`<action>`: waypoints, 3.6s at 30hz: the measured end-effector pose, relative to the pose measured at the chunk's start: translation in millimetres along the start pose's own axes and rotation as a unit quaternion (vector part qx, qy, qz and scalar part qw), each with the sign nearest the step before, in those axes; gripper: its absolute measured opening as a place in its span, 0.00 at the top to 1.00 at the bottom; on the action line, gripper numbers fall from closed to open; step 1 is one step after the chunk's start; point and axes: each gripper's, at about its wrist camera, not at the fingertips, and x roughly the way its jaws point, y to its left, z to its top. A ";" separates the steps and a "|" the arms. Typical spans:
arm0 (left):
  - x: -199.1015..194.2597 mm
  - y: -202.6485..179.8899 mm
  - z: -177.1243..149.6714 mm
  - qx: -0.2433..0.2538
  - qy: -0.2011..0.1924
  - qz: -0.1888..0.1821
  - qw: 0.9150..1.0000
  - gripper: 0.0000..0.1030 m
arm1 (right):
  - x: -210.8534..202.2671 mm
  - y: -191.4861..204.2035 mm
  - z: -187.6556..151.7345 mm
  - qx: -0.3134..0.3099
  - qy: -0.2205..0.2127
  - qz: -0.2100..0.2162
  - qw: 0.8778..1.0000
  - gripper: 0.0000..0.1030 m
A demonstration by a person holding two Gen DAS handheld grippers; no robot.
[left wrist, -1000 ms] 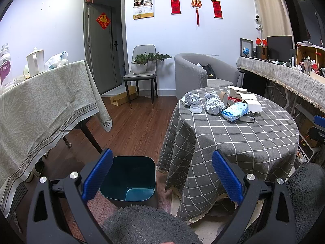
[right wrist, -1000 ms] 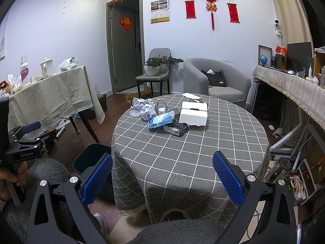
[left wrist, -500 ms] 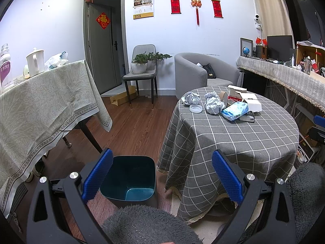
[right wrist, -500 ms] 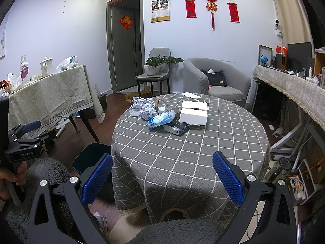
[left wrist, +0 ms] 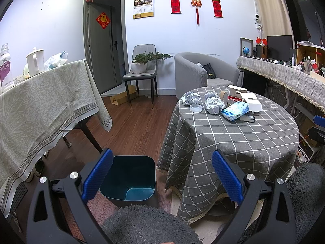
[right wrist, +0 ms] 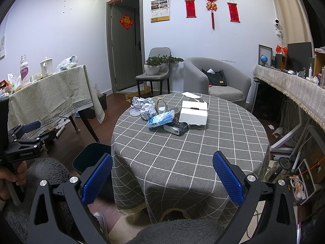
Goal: Collect trash
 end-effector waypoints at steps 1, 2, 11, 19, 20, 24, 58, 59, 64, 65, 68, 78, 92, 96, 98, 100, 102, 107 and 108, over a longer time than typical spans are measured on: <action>0.0 0.0 0.0 0.000 0.000 0.000 1.000 0.03 | -0.3 -0.3 0.0 0.000 0.000 0.000 1.000 0.03; 0.0 0.1 0.0 0.000 0.000 0.000 1.000 0.03 | -0.7 -0.5 0.1 0.000 0.000 0.000 1.000 0.03; 1.3 0.4 0.2 -0.001 0.002 0.000 1.000 0.03 | -0.4 -0.1 0.2 0.000 0.001 0.000 1.000 0.03; 1.1 0.9 0.4 -0.002 0.002 0.000 1.000 0.03 | -0.7 -1.1 0.5 0.000 0.001 0.000 1.000 0.03; 1.0 1.6 0.8 -0.002 0.002 0.000 1.000 0.03 | -0.6 -1.3 0.7 0.000 0.001 0.000 1.000 0.03; 0.7 4.7 1.8 -0.007 0.004 -0.002 1.000 0.03 | -0.1 1.0 0.9 -0.001 0.006 0.001 1.000 0.03; 93.2 19.0 47.3 -0.045 0.047 -0.119 0.991 0.34 | 109.0 -21.7 40.9 0.131 0.067 0.071 0.987 0.39; 99.2 18.0 51.7 -0.041 0.046 -0.123 0.990 0.34 | 115.5 -22.4 43.9 0.134 0.069 0.070 0.986 0.40; 123.1 11.2 69.2 -0.023 0.047 -0.144 0.988 0.38 | 153.6 -32.5 50.3 0.161 0.082 0.053 0.982 0.48; 127.3 9.4 71.6 -0.016 0.048 -0.148 0.988 0.40 | 158.9 -34.0 50.2 0.167 0.084 0.056 0.981 0.51; 140.0 2.8 78.2 -0.004 0.048 -0.164 0.985 0.40 | 174.0 -34.7 52.0 0.171 0.092 0.049 0.980 0.52; 179.5 -18.0 90.9 0.021 0.051 -0.193 0.980 0.40 | 209.3 -42.5 56.1 0.181 0.113 0.030 0.977 0.65; 220.3 -54.2 89.5 0.029 0.081 -0.234 0.968 0.41 | 200.0 -43.3 58.6 0.191 0.082 0.065 0.976 0.88; 228.7 -68.2 85.1 0.030 0.086 -0.247 0.965 0.42 | 182.8 -49.6 65.2 0.186 0.053 0.059 0.979 0.88; 232.4 -75.8 83.7 0.038 0.086 -0.251 0.964 0.42 | 177.2 -51.5 68.2 0.178 0.039 0.047 0.982 0.89; 235.4 -81.0 83.0 0.041 0.087 -0.253 0.963 0.42 | 171.5 -53.3 71.3 0.166 0.025 0.034 0.985 0.89; 241.5 -85.8 83.7 0.038 0.091 -0.251 0.963 0.45 | 168.4 -55.8 74.7 0.166 0.013 0.037 0.985 0.88; 248.0 -93.3 87.5 0.034 0.096 -0.253 0.962 0.48 | 171.8 -59.4 77.5 0.158 0.012 0.039 0.987 0.89; 248.2 -94.5 87.8 0.035 0.097 -0.251 0.962 0.48 | 173.0 -59.7 77.4 0.160 0.011 0.042 0.986 0.89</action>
